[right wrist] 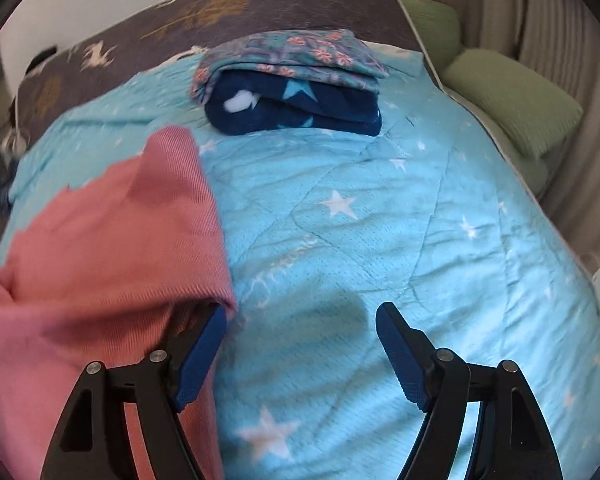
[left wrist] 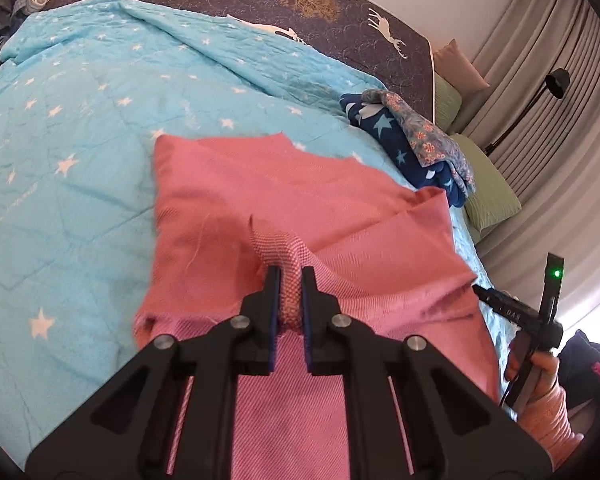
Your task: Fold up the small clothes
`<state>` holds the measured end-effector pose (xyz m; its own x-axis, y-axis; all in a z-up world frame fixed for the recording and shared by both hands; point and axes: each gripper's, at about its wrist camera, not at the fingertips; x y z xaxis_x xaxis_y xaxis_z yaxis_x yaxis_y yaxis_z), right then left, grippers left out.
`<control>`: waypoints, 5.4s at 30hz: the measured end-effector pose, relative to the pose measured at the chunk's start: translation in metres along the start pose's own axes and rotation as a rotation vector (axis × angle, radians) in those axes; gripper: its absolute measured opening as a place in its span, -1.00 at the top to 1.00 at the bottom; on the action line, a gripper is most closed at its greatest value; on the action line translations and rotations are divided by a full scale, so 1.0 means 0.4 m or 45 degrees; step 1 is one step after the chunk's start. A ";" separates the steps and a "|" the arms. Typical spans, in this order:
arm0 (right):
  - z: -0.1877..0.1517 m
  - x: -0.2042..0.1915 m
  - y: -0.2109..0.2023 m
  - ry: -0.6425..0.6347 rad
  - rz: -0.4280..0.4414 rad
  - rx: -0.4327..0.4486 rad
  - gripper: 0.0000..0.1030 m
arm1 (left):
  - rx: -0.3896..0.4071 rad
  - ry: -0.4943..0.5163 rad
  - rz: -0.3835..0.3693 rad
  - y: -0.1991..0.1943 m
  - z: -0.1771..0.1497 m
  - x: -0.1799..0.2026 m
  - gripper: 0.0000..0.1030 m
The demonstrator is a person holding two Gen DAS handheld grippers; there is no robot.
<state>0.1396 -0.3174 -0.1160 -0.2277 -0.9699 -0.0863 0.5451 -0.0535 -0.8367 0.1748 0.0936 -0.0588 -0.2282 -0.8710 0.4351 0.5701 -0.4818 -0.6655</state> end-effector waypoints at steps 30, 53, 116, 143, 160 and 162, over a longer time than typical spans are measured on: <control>0.039 0.039 -0.034 0.163 0.178 0.039 -0.54 | 0.066 0.182 0.232 0.025 0.149 0.005 0.68; -0.017 -0.001 0.014 0.025 0.287 0.051 -0.57 | -0.621 0.334 -0.362 0.573 0.285 0.463 -0.57; -0.052 -0.044 -0.166 -0.020 0.407 0.165 0.60 | 0.282 0.132 0.309 -0.165 -0.111 0.101 -0.57; -0.522 0.079 -0.434 -0.127 0.477 0.087 -0.37 | 0.178 0.119 0.501 -0.421 -0.522 0.069 -0.65; -0.604 0.157 -0.414 0.079 0.705 -0.055 -0.08 | -0.010 0.144 0.272 -0.412 -0.647 0.071 -0.64; -0.607 0.169 -0.413 0.115 0.718 -0.071 0.01 | -0.014 0.136 0.268 -0.422 -0.647 0.064 -0.64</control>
<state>-0.1618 -0.3166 -0.1150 0.0167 -0.8205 -0.5714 0.5592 0.4814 -0.6749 -0.1315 0.1278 -0.0921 -0.1881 -0.9573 0.2196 0.6055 -0.2891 -0.7415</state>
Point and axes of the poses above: each gripper's, at about its wrist camera, not at the fingertips, and y roughly the way its jaws point, x to its right, z to its top
